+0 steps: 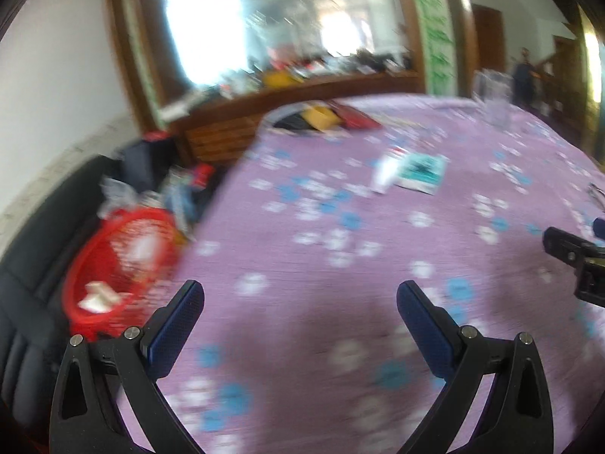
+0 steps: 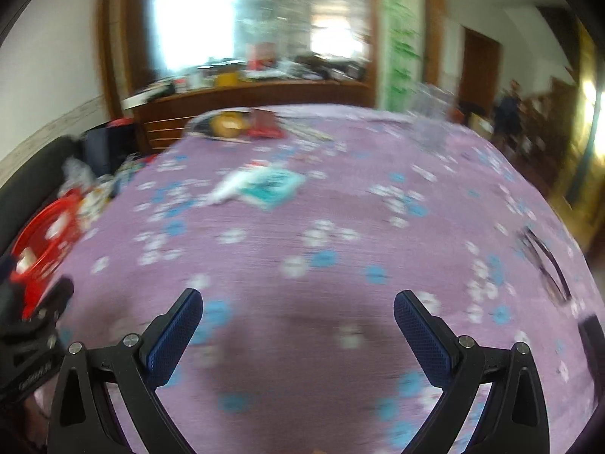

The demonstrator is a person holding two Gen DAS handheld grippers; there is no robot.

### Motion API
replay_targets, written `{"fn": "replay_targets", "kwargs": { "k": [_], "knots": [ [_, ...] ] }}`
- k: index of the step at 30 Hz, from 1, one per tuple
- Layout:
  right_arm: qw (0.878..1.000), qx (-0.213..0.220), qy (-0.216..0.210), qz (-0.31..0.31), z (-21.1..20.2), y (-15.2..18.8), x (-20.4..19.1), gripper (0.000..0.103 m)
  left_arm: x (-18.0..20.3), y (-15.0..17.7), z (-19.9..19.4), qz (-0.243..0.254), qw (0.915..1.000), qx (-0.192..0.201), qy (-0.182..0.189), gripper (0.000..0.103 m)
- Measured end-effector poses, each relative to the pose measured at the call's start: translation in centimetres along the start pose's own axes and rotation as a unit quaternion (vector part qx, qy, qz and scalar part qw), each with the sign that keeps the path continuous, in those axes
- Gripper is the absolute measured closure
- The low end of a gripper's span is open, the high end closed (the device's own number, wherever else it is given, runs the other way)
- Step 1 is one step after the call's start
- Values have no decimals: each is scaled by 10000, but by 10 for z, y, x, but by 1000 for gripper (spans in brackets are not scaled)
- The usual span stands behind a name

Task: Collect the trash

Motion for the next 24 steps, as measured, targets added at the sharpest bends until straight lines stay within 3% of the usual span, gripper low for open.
{"fn": "replay_targets", "kwargs": {
  "k": [4, 9, 16, 19, 24],
  "knots": [
    [9977, -403, 465, 278, 27, -6, 48, 1, 50, -10, 32, 117, 9967, -517, 616, 2],
    [9943, -549, 841, 349, 48, -8, 79, 1, 95, -16, 61, 365, 9913, -868, 922, 2],
    [9908, -1029, 782, 406, 73, -3, 87, 1, 109, -23, 72, 390, 9859, -950, 1321, 2],
    [9899, -1064, 856, 380, 74, 0, 86, 0, 107, -22, 78, 200, 9824, -1050, 1531, 0],
    [9900, -1082, 828, 375, 74, 0, 85, 0, 107, -21, 78, 177, 9821, -1049, 1557, 0]
  ]
}}
Point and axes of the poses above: each gripper's, at about its wrist camera, not at the fingertips, and z roughly the way its jaws point, x to its right, y to its underside, the point moved 8 cm from there along z, roughly the way its jaws point, and after that the axes turned 10 degrees about z, right-handed, at the moved point
